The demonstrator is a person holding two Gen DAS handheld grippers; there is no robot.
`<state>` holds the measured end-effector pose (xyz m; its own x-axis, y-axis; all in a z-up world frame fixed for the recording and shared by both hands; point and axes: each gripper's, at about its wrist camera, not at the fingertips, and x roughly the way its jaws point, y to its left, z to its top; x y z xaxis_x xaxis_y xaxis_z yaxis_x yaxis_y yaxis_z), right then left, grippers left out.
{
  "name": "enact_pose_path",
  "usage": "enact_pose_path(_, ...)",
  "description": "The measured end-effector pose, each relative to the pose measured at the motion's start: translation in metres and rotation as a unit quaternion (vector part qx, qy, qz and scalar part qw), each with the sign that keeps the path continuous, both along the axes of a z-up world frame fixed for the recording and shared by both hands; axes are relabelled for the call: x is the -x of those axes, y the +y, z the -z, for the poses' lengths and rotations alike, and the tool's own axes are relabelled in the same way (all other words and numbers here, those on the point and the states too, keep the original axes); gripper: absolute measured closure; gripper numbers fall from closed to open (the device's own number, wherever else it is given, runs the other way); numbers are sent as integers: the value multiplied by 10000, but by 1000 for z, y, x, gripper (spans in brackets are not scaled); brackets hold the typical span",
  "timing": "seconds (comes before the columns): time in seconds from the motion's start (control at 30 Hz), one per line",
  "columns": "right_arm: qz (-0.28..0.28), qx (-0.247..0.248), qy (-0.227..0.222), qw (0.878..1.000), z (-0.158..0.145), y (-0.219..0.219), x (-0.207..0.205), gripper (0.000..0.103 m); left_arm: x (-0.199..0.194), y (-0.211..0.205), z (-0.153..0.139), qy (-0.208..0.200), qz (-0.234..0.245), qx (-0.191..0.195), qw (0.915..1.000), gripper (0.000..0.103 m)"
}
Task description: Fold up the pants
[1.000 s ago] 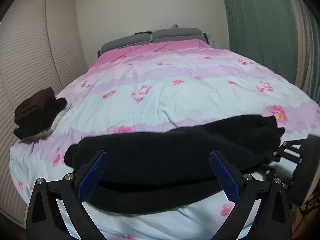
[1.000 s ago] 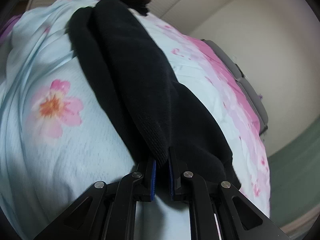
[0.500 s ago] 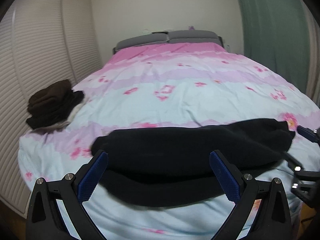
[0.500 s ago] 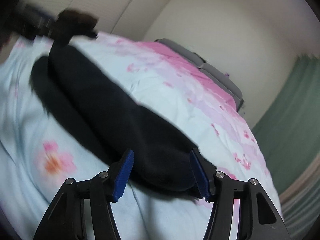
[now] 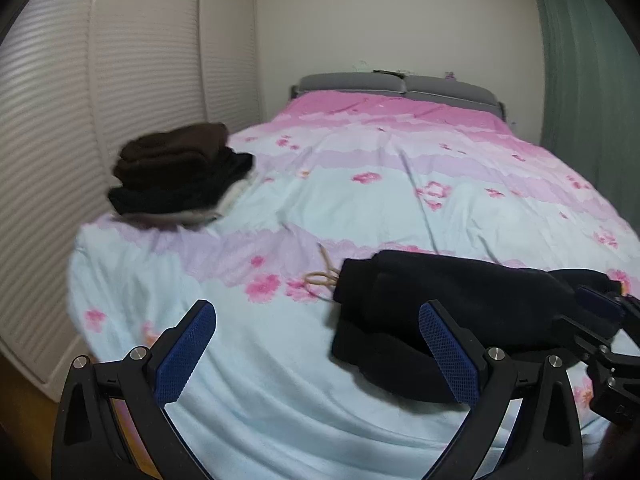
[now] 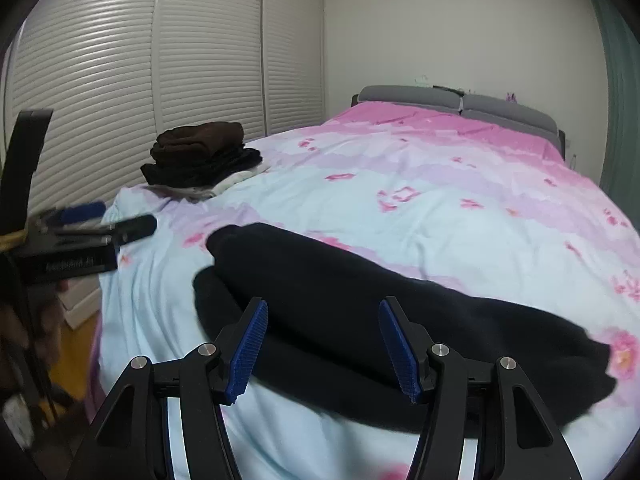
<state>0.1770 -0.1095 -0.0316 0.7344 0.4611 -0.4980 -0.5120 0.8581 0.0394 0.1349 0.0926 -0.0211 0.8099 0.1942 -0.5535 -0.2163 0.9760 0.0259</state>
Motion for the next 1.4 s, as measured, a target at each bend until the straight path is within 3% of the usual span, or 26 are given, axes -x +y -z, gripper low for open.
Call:
enact_pose_path(0.17, 267, -214, -163, 9993, -1, 16, 10, 45, -30, -11, 20, 147, 471, 364, 9981, 1)
enact_pose_path(0.2, 335, -200, -218, 9990, -4, 18, 11, 45, -37, -13, 26, 182, 516, 417, 9976, 4)
enact_pose_path(0.27, 547, -226, -291, 9978, -7, 13, 15, 45, -55, -14, 42, 423, 586, 666, 9952, 22)
enact_pose_path(0.33, 771, -326, -243, 9962, -9, 3, 17, 45, -67, -10, 56, 655, 602, 1016, 9908, 26)
enact_pose_path(0.43, 1070, -478, -100, 9931, -7, -15, 16, 45, -79, -2, 72, 885, 389, 1359, 9860, 26)
enact_pose_path(0.6, 1341, -665, 224, 9885, 4, -34, 7, 45, -90, 13, 75, 812, 223, 1657, 9826, 27)
enact_pose_path(0.67, 1403, -789, 359, 9863, 8, -40, 1, 45, -95, 14, 76, 799, 320, 1728, 9812, 48)
enact_pose_path(0.7, 1423, -850, 409, 9853, 10, -42, 0, 45, -97, 11, 75, 827, 321, 1602, 9831, 52)
enact_pose_path(0.77, 1444, -931, 452, 9841, 11, -45, -2, 45, -96, 8, 69, 755, 371, 1332, 9875, 75)
enact_pose_path(0.83, 1452, -934, 421, 9841, 10, -46, -2, 45, -93, 9, 63, 690, 425, 1315, 9880, 82)
enact_pose_path(0.97, 1419, -875, 248, 9857, 4, -44, 3, 45, -84, 11, 57, 621, 467, 1328, 9881, 90)
enact_pose_path(1.27, 1333, -885, 93, 9871, -6, -45, 13, 45, -50, -4, 30, 407, 657, 1053, 9914, 91)
enact_pose_path(1.33, 1335, -896, 73, 9870, -8, -47, 14, 45, -40, -6, 23, 310, 669, 971, 9925, 102)
enact_pose_path(1.4, 1339, -921, 47, 9867, -10, -49, 16, 45, -28, -8, 16, 186, 635, 845, 9942, 101)
